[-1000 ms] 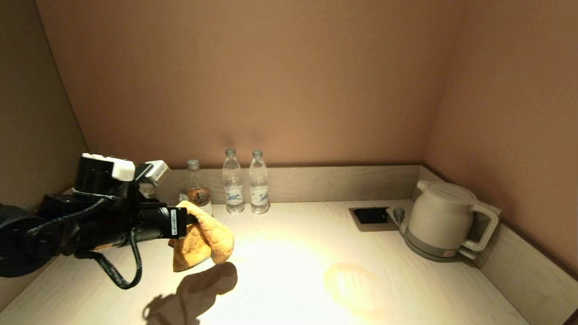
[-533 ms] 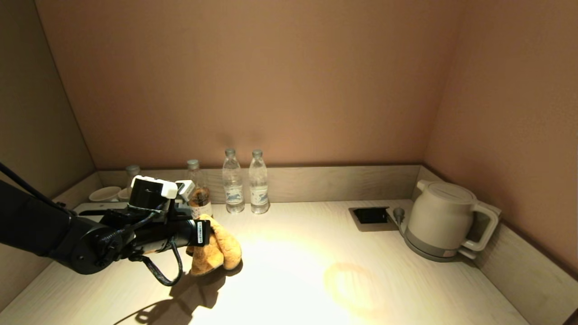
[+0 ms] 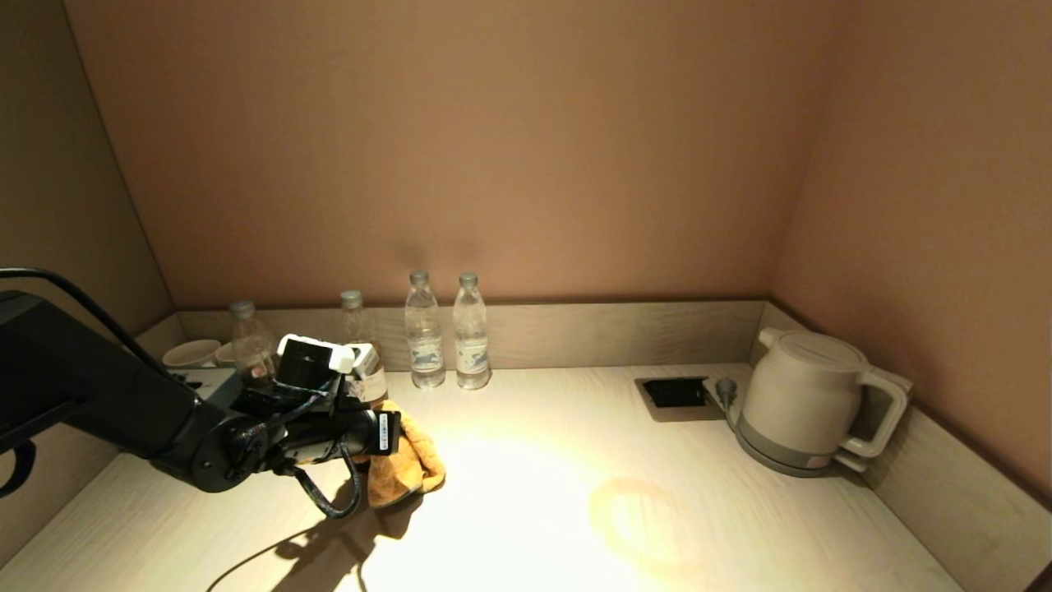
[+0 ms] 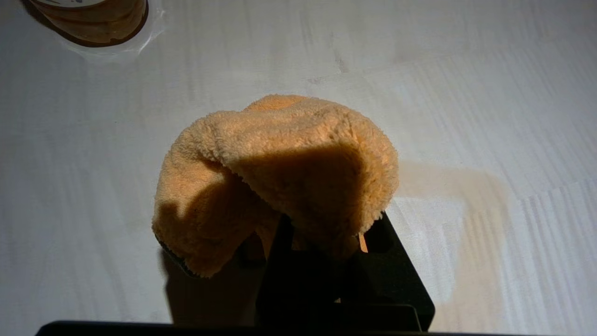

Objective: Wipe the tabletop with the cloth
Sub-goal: Sweep the stains on the table

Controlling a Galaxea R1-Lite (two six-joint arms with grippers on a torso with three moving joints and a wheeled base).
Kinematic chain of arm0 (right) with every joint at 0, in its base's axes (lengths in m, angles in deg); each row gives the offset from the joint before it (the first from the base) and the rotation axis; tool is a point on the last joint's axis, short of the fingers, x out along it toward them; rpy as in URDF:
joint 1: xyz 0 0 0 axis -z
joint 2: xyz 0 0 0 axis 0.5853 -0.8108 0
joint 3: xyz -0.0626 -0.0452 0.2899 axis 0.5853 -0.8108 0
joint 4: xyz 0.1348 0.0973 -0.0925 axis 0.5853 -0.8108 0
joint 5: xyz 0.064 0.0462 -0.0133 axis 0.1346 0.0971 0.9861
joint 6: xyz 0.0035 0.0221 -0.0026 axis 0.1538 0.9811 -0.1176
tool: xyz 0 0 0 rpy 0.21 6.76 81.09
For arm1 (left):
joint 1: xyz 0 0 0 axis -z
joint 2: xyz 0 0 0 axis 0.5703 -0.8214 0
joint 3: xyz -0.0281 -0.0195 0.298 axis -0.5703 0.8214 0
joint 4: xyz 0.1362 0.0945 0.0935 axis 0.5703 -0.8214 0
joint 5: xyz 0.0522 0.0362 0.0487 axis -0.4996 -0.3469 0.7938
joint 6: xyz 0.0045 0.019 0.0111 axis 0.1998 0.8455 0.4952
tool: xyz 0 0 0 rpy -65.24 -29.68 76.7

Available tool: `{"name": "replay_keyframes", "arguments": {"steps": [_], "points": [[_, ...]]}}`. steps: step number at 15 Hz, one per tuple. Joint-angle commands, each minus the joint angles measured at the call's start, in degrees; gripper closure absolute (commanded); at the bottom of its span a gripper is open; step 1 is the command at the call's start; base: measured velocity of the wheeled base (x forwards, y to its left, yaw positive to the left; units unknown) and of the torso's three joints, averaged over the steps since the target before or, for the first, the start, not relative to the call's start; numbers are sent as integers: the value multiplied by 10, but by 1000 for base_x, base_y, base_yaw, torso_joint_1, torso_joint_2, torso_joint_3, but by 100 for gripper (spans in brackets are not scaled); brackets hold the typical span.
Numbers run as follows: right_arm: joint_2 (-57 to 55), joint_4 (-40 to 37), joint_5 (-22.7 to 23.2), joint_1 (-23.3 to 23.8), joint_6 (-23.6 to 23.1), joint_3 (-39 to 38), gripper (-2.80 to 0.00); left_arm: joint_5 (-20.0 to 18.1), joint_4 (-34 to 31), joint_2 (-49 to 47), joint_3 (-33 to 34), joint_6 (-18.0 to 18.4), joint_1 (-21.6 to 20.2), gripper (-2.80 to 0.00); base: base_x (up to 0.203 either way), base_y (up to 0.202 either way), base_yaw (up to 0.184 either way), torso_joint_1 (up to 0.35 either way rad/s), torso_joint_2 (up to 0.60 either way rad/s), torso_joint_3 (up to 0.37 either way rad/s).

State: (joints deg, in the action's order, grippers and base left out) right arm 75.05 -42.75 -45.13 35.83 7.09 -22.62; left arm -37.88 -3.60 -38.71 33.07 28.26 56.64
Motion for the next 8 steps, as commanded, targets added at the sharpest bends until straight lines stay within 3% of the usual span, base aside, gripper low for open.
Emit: {"name": "replay_keyframes", "arguments": {"steps": [1, 8], "points": [[0, 0, 0, 0, 0, 0, 0, 0, 0, -24, -10, -1, 10, 0, 0, 0, 0, 0, 0, 0], [0, 0, 0, 0, 0, 0, 0, 18, -3, -69, -27, 8, 19, 0, 0, 0, 0, 0, 0, 0]]}}
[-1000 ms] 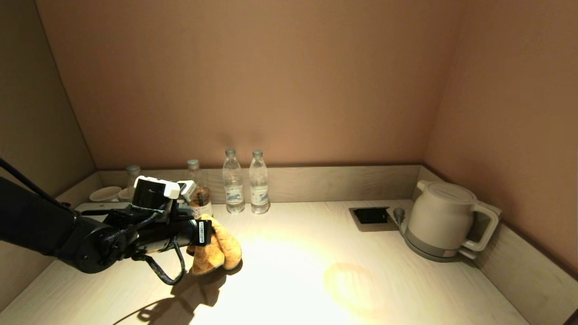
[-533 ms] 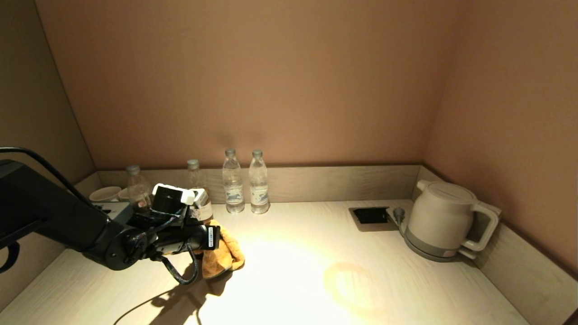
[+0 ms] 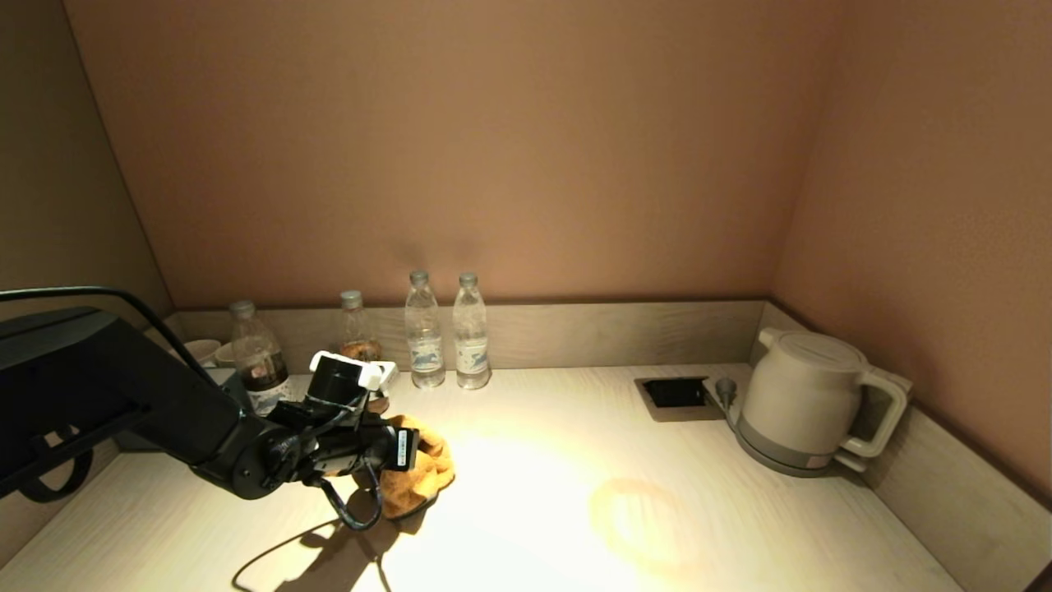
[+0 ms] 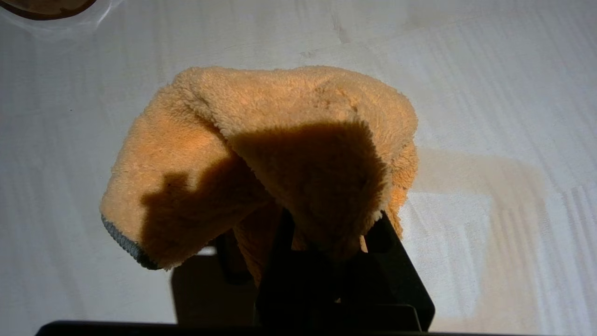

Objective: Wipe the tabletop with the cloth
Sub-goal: Sweep the stains on the table

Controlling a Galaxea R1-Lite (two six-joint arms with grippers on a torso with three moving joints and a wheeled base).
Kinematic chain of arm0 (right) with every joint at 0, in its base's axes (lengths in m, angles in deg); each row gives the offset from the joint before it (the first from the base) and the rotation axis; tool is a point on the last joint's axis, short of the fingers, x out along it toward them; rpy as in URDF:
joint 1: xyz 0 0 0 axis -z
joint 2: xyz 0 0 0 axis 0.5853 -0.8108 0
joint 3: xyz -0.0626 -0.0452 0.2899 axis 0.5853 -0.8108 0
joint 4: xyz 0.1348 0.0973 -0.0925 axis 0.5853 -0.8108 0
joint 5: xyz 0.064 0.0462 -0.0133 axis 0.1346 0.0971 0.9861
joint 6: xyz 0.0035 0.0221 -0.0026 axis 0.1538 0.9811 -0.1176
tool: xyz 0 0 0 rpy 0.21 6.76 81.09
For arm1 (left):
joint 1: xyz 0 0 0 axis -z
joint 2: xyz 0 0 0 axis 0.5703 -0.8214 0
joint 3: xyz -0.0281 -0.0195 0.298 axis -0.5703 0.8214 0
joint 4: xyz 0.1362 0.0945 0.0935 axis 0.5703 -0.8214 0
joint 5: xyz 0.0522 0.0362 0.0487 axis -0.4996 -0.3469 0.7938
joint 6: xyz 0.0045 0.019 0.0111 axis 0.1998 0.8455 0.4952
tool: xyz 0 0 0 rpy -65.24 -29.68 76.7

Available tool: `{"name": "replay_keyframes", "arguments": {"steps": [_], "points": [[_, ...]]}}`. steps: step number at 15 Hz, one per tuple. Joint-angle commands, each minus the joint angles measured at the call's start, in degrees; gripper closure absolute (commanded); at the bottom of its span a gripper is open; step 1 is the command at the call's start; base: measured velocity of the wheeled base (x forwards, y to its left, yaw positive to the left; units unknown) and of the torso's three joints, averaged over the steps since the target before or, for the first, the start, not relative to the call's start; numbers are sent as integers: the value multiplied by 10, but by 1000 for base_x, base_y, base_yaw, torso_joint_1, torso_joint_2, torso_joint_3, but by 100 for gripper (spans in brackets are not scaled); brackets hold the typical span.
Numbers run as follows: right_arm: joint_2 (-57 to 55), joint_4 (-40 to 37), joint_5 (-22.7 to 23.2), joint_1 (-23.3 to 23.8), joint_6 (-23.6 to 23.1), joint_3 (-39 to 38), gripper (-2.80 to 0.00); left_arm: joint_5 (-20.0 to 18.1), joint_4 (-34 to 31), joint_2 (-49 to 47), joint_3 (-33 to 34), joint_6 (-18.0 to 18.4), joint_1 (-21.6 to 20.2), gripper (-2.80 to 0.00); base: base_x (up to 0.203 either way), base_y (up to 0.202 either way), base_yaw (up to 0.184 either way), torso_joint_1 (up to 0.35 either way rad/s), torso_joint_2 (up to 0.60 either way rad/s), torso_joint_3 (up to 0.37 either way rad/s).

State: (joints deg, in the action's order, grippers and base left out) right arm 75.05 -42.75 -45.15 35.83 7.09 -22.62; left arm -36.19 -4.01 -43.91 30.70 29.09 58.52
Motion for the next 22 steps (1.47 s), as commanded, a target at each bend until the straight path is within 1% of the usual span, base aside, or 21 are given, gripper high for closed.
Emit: {"name": "replay_keyframes", "arguments": {"steps": [1, 6, 8, 18, 22], "points": [[0, 0, 0, 0, 0, 0, 0, 2, 3, -21, -2, 0, 1, 0, 0, 0, 0, 0, 0, 0], [0, 0, 0, 0, 0, 0, 0, 6, -2, -26, 8, 6, 8, 0, 0, 0, 0, 0, 0, 0], [0, 0, 0, 0, 0, 0, 0, 19, -1, -34, 14, 6, 9, 0, 0, 0, 0, 0, 0, 0], [0, 0, 0, 0, 0, 0, 0, 22, 5, -45, 31, 6, 21, 0, 0, 0, 0, 0, 0, 0], [0, 0, 0, 0, 0, 0, 0, 22, 6, -44, 52, 6, 23, 0, 0, 0, 0, 0, 0, 0]]}}
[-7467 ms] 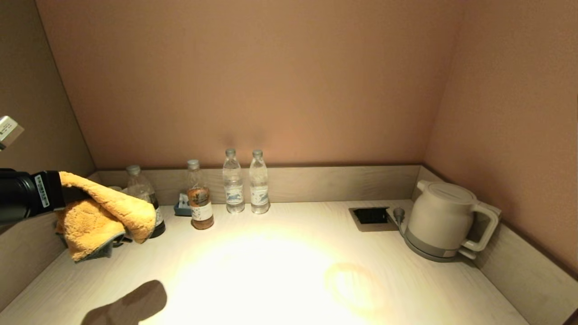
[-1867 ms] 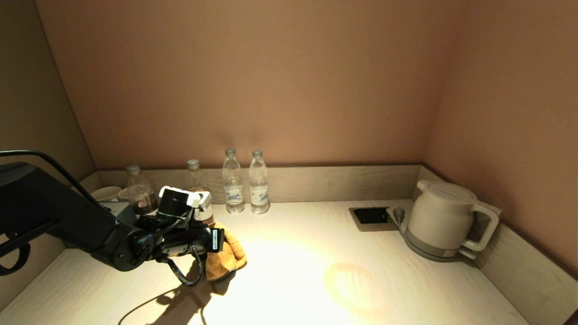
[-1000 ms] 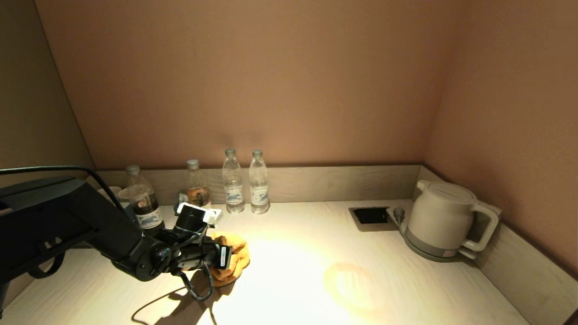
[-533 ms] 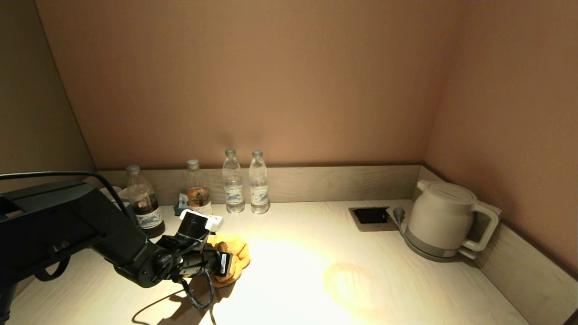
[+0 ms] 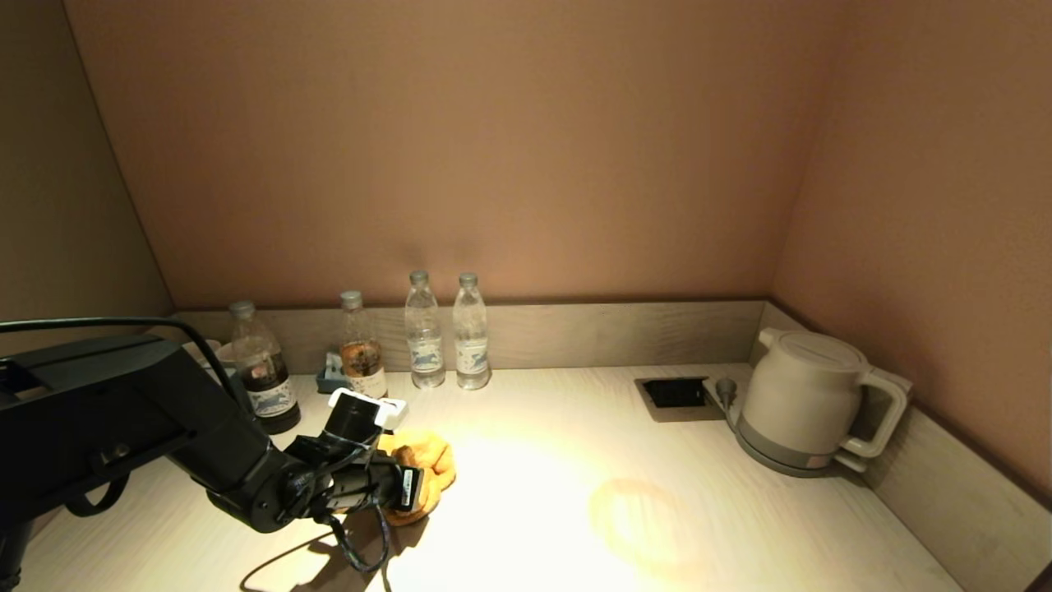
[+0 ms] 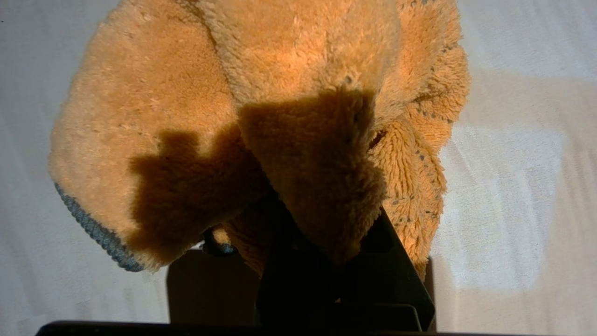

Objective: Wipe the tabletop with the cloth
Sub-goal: Sweep the stains on the table

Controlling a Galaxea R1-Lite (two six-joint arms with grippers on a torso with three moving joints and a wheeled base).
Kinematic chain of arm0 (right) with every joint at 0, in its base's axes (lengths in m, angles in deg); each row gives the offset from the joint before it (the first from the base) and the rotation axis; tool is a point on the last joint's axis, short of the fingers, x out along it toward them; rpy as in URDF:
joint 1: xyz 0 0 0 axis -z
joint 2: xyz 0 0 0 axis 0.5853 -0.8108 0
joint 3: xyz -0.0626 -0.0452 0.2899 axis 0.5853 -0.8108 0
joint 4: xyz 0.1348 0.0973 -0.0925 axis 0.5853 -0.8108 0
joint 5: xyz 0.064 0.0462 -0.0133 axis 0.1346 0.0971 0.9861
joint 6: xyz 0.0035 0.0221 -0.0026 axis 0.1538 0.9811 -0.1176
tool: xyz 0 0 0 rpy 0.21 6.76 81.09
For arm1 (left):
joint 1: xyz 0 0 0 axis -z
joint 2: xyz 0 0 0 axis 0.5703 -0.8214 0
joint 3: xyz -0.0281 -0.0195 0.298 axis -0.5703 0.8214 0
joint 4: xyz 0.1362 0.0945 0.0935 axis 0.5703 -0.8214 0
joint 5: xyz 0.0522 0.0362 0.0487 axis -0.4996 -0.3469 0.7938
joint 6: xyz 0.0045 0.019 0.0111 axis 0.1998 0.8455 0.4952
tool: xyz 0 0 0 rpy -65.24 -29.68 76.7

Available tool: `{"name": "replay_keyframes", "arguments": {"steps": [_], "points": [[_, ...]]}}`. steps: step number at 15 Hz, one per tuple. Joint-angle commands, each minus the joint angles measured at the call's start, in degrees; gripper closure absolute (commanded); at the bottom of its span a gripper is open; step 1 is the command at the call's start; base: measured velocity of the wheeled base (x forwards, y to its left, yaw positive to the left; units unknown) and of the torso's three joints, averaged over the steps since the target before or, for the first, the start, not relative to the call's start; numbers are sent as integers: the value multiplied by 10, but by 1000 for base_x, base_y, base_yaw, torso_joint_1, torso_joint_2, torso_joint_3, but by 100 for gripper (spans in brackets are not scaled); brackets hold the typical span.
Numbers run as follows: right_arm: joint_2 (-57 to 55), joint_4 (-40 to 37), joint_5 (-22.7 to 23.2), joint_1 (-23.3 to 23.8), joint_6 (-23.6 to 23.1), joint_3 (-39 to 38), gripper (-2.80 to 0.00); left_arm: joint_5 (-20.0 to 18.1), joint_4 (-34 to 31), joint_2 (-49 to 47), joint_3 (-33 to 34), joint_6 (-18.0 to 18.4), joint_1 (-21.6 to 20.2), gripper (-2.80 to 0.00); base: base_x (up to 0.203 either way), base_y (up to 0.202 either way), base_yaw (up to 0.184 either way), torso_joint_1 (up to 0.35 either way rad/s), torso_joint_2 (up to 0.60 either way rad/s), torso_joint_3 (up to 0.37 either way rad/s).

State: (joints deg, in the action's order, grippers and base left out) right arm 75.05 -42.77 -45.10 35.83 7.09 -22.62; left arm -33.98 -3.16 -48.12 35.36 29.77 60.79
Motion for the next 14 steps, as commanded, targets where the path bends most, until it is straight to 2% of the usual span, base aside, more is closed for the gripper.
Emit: {"name": "replay_keyframes", "arguments": {"steps": [1, 7, 14], "points": [[0, 0, 0, 0, 0, 0, 0, 0, -3, 1, 10, -1, 1, 0, 0, 0, 0, 0, 0, 0], [0, 0, 0, 0, 0, 0, 0, 5, -1, 21, 61, -1, 6, 0, 0, 0, 0, 0, 0, 0], [0, 0, 0, 0, 0, 0, 0, 24, 51, 23, 126, 0, 19, 0, 0, 0, 0, 0, 0, 0]]}}
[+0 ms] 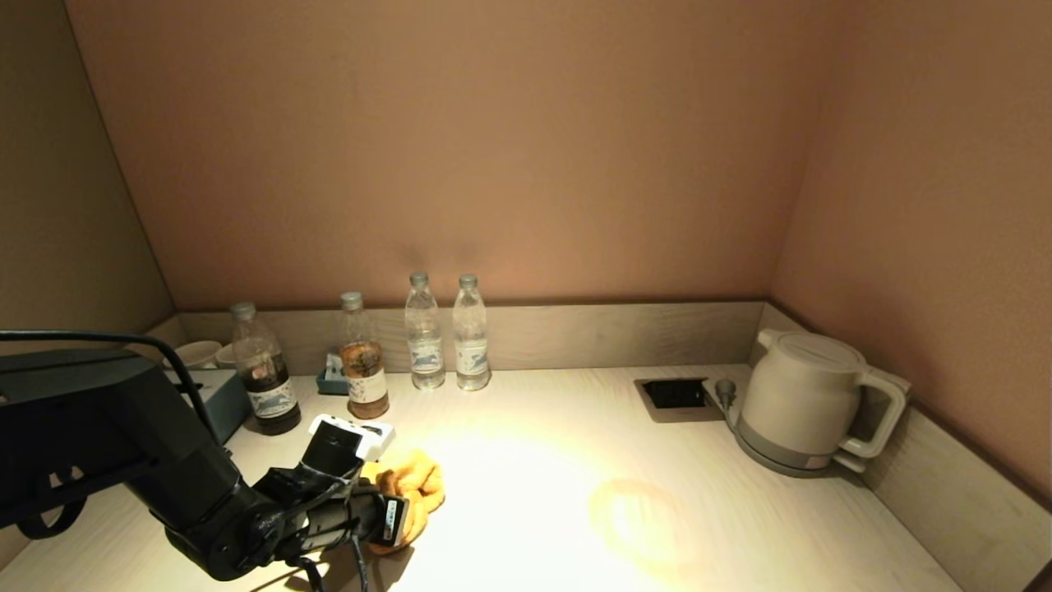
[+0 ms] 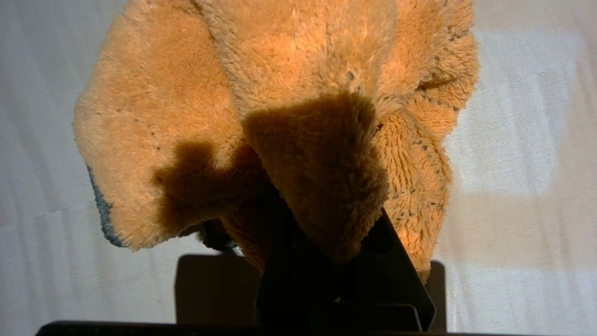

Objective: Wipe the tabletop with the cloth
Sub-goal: Sweep the stains on the table

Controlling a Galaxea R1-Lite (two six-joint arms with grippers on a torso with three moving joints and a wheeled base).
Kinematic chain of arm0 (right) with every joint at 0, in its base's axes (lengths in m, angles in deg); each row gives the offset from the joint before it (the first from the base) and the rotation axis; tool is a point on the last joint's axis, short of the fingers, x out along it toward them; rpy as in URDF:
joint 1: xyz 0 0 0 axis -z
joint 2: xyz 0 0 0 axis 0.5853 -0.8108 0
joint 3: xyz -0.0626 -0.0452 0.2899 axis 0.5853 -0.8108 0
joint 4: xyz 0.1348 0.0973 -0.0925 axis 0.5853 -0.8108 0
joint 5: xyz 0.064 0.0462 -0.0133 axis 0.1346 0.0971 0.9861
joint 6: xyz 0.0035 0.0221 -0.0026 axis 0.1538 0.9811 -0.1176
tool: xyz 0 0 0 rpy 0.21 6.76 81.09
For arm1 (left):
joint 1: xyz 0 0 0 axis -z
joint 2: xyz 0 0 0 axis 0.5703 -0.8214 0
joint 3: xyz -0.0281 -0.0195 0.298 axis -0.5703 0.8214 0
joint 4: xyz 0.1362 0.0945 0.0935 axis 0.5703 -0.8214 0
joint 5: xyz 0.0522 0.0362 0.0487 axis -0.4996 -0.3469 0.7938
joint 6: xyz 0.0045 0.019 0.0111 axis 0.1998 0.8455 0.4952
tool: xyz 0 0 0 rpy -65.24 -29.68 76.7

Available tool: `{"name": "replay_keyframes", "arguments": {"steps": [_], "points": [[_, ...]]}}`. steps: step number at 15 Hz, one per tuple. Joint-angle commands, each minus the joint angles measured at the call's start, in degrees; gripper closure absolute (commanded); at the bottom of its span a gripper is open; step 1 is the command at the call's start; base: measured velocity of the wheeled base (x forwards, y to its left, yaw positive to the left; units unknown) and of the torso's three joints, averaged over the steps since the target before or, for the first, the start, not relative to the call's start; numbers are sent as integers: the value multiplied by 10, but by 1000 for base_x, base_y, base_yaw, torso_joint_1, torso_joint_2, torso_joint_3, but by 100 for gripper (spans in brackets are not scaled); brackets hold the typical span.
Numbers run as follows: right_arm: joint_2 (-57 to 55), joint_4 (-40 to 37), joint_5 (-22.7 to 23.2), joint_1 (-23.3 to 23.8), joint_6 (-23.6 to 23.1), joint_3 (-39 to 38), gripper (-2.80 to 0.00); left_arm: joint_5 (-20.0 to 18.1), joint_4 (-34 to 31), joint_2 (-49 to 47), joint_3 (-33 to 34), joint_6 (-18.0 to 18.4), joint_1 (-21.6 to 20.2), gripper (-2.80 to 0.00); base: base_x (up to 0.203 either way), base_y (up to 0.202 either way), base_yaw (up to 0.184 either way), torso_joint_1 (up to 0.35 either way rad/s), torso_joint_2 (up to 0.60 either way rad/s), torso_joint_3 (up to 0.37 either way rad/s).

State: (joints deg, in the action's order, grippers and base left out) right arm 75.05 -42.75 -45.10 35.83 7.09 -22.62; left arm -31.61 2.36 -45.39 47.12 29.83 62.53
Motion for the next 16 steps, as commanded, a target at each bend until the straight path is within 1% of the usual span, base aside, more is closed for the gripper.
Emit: {"name": "replay_keyframes", "arguments": {"steps": [1, 6, 8, 10, 14, 16], "points": [[0, 0, 0, 0, 0, 0, 0, 0, 5, 0, 18, 0, 3, 0, 0, 0, 0, 0, 0, 0], [0, 0, 0, 0, 0, 0, 0, 0, 10, 26, 46, 3, 16, 0, 0, 0, 0, 0, 0, 0], [0, 0, 0, 0, 0, 0, 0, 1, 16, 56, 74, 3, 24, 0, 0, 0, 0, 0, 0, 0], [0, 0, 0, 0, 0, 0, 0, 11, 34, 55, 92, 3, 29, 0, 0, 0, 0, 0, 0, 0], [0, 0, 0, 0, 0, 0, 0, 17, 62, 56, 116, 4, 38, 0, 0, 0, 0, 0, 0, 0], [0, 0, 0, 0, 0, 0, 0, 17, 64, 63, 128, 3, 40, 0, 0, 0, 0, 0, 0, 0]]}}
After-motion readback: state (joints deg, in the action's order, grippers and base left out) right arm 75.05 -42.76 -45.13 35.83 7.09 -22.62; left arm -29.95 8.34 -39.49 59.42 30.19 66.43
